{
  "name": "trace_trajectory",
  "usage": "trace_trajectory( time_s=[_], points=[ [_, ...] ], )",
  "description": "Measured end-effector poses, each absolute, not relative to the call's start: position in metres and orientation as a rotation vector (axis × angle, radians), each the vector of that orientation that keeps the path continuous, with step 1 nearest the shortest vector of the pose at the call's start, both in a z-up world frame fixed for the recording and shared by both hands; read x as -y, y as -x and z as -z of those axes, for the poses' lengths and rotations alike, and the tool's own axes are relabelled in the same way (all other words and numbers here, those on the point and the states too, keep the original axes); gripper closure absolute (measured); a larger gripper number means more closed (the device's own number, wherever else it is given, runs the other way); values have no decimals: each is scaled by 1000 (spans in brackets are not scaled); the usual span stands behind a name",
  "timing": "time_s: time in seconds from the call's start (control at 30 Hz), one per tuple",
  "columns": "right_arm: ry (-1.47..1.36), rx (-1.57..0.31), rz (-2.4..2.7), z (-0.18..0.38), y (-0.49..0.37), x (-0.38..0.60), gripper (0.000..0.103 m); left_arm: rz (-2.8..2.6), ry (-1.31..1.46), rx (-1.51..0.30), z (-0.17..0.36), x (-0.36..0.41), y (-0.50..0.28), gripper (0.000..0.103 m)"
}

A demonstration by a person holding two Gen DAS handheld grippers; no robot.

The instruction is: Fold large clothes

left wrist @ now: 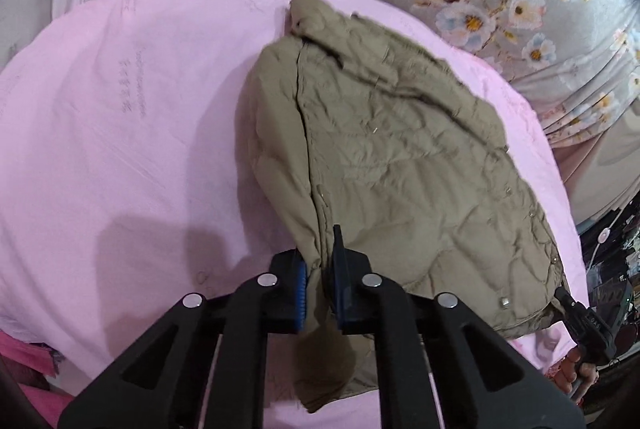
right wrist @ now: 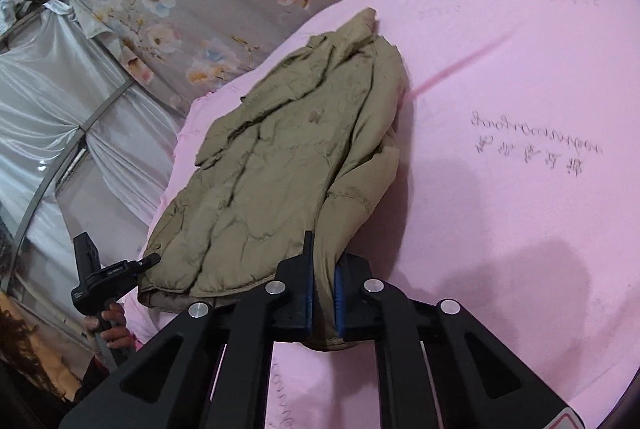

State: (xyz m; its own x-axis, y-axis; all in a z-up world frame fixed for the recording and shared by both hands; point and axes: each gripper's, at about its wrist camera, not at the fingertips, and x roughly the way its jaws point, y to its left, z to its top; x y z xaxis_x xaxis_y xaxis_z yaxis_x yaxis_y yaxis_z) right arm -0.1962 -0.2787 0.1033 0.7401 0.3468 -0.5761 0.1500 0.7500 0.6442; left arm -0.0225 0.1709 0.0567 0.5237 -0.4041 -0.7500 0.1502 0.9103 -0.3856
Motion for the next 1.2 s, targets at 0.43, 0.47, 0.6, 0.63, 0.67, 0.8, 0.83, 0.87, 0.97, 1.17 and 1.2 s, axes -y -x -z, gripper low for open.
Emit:
trace_trajectory(
  time_s=[0.43,0.47,0.6,0.63,0.67,0.8,0.83,0.87,0.97,1.17,1.2],
  points=[
    [-494,-359,-211,-281,215,275,97,457,263,-532,-241,-191,92,96],
    [-498,-347,-205,-284,204,279,97,446,239,-506,-250,-185,84,96],
    [-503,-359,-142,-282,142,287,97,362,162,-502,-256,-155,27,96],
    [-519,-380,-119,-274,122,290,97,336,152,-527,-250,-150,8,95],
    [-533,-398,-101,-263,107,293,97,306,143,-560,-241,-144,-12,95],
    [-564,-477,-28,-220,53,300,97,226,101,-678,-194,-128,-78,93],
    [-560,-503,-8,-208,39,301,96,202,93,-715,-178,-123,-98,93],
    [-559,-523,6,-199,31,300,96,191,92,-736,-167,-122,-108,92],
    [-588,-559,29,-174,9,301,95,155,78,-806,-132,-115,-136,90],
    [-752,-518,-28,-159,7,318,90,146,49,-808,-110,-111,-146,82],
    [-779,-502,-41,-160,10,321,87,146,54,-793,-114,-113,-142,72]
  ],
)
